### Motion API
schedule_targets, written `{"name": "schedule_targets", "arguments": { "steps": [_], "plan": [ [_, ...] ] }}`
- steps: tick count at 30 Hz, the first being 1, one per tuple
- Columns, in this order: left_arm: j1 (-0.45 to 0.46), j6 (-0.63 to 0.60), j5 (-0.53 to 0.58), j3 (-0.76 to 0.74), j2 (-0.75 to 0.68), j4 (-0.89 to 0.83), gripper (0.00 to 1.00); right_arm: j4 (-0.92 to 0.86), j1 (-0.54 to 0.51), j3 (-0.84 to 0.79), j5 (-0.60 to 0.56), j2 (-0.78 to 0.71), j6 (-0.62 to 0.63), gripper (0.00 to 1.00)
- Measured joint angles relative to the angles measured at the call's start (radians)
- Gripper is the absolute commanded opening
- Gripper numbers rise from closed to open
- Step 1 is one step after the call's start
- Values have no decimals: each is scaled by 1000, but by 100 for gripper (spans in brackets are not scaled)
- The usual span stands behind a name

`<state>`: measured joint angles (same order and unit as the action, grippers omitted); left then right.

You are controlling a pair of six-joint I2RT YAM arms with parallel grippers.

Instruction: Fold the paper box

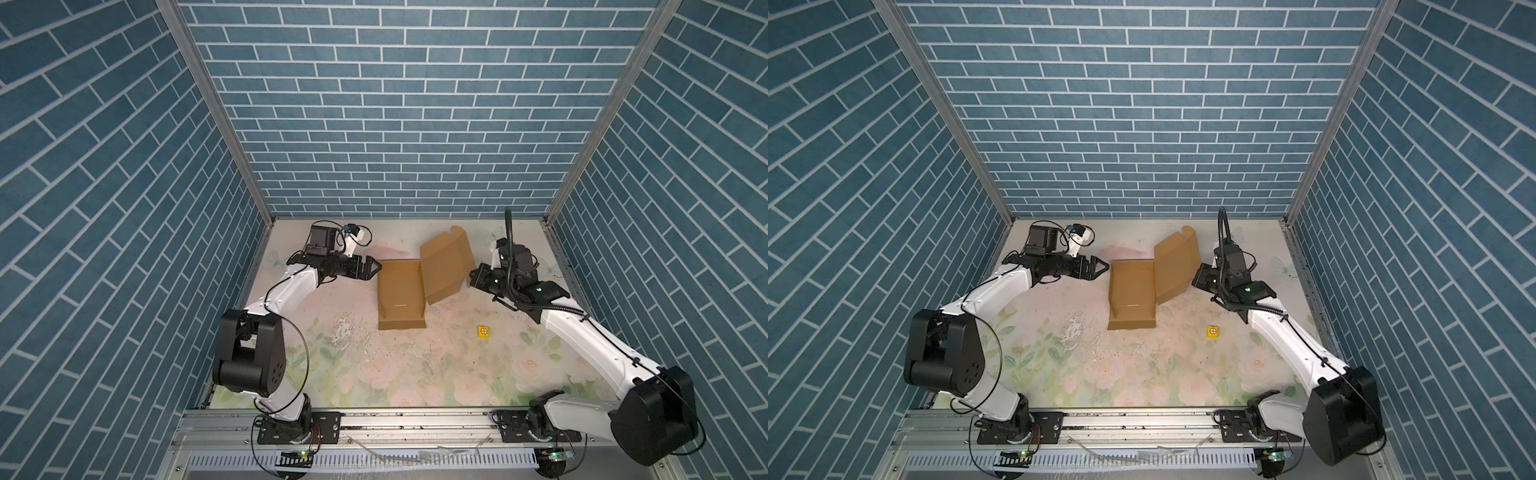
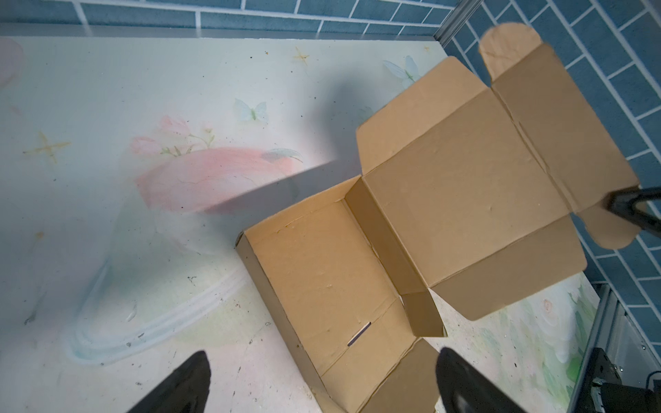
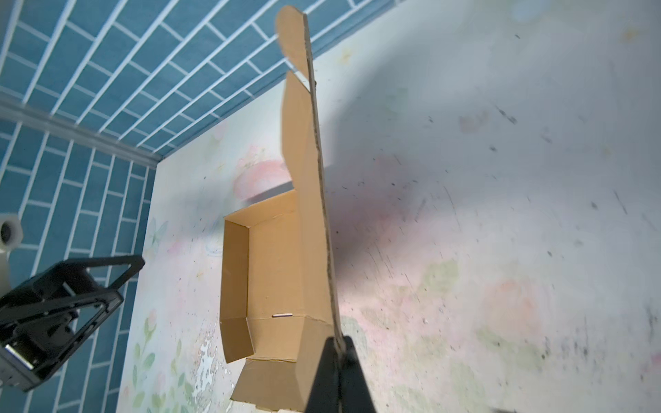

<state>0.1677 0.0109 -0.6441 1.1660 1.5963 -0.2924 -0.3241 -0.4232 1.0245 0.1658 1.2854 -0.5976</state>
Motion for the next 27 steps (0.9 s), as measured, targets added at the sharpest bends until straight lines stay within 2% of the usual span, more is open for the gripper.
{"name": "schedule_targets", "arguments": {
  "steps": [8,11,18,22,27],
  "plan": [
    [-34,-16,-90,3,-42,-1,99,-82,97,127,280,100,418,0],
    [-45,-21,-127,3,-60,-1,99,-144,126,206,351,148,566,0],
    [-46,-24,-232,3,-91,10,98,-281,132,393,561,218,963,0],
    [-48,-41,-290,5,-91,14,99,-383,131,494,615,274,1158,0],
    [-56,-143,-317,64,-91,-65,100,-536,119,613,626,357,1369,0]
  ]
}}
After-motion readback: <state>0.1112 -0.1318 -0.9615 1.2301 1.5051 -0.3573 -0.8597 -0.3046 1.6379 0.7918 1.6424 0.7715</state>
